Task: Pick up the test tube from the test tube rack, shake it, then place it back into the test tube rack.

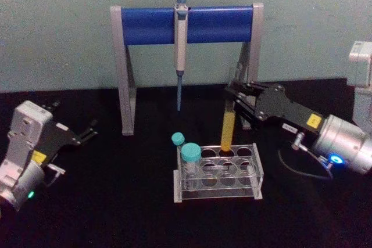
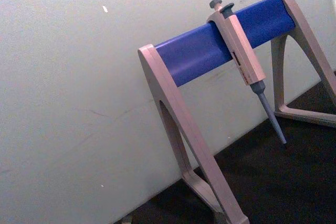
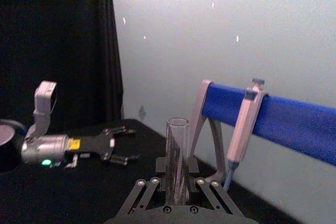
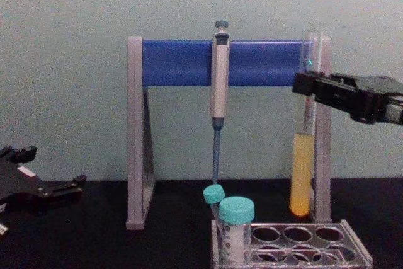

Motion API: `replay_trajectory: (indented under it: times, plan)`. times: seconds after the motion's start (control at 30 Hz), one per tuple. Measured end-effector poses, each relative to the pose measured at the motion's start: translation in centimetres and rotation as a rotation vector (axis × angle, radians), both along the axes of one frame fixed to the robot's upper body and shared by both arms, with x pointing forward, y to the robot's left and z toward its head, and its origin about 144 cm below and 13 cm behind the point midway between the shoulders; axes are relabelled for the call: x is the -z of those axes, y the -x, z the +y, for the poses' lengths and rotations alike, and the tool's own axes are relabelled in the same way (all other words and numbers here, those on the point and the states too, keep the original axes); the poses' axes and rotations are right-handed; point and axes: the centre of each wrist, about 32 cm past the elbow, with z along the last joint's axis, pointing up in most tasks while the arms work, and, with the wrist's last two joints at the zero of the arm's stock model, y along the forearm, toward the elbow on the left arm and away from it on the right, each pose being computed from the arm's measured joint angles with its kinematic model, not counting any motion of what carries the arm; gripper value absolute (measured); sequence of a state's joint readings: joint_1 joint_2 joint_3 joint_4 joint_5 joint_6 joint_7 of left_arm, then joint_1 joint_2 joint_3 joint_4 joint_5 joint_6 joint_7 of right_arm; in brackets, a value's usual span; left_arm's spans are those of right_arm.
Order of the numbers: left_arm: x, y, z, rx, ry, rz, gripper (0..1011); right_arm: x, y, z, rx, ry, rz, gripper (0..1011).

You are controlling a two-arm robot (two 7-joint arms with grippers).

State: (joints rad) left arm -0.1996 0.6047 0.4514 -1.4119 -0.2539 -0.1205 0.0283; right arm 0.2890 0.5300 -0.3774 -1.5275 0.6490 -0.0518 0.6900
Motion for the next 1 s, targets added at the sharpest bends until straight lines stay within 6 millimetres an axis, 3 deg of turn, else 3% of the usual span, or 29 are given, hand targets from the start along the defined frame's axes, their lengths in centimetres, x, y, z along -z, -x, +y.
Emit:
replay_trajectory:
  times: [0.27, 0.47, 1.0]
  plan:
    - [0.0, 0.0, 0.0, 0.0, 0.0, 0.0, 1001, -0.8, 1.2, -2.1, 0.054, 0.044, 0.022, 233]
    - [0.0, 0.0, 0.0, 0.0, 0.0, 0.0, 1001, -1.1, 1.3, -2.5, 0.105, 0.055, 0.005, 233]
    - [0.0, 0.0, 0.0, 0.0, 0.0, 0.0, 1002, -1.0, -0.7, 0.2, 0.134, 0.01, -0.051, 233]
